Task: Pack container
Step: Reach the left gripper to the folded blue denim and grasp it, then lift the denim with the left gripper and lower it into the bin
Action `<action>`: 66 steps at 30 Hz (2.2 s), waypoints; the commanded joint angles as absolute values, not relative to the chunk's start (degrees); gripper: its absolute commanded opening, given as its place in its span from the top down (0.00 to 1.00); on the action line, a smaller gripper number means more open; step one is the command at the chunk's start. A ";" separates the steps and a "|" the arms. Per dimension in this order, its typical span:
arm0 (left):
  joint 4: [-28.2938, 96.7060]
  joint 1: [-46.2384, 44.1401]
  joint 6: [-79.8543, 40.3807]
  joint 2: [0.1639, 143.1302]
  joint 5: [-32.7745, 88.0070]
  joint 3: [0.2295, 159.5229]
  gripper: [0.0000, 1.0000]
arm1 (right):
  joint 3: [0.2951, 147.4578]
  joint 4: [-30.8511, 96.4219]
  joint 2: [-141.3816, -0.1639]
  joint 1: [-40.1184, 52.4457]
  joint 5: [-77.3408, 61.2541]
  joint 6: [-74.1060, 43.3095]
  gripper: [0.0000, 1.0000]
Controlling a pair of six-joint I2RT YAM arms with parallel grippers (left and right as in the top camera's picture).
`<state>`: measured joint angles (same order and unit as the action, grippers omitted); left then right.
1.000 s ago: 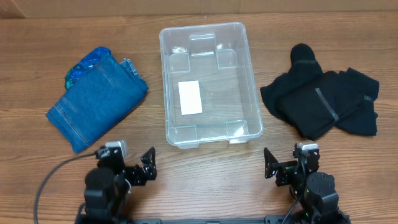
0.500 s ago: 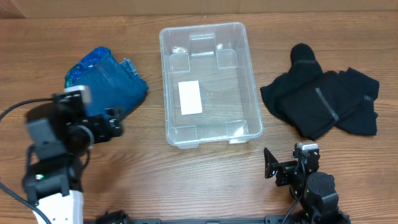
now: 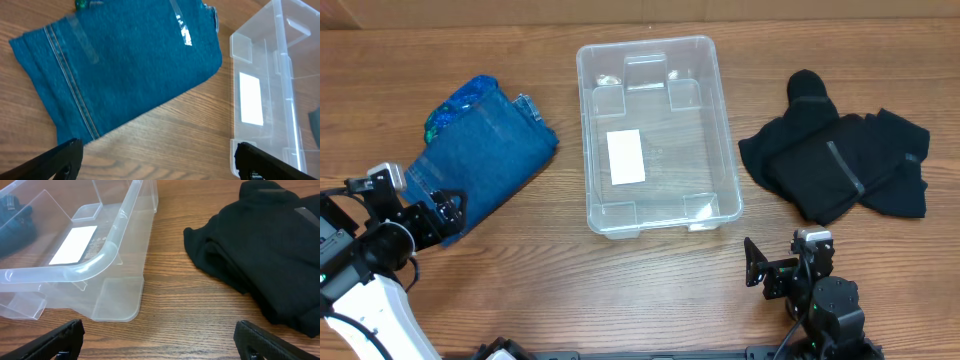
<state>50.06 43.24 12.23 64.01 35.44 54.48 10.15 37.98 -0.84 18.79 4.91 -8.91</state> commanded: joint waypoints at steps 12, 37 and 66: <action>43.90 43.62 10.04 80.58 32.49 55.48 0.00 | 9.10 37.78 -0.16 18.57 5.45 -8.51 0.00; 24.93 48.97 4.67 97.80 34.72 51.75 0.00 | 9.10 37.78 -0.16 18.57 5.45 -8.51 0.00; 18.33 39.33 -1.93 108.53 47.00 53.10 0.96 | 9.10 37.78 -0.16 18.57 5.45 -8.51 0.00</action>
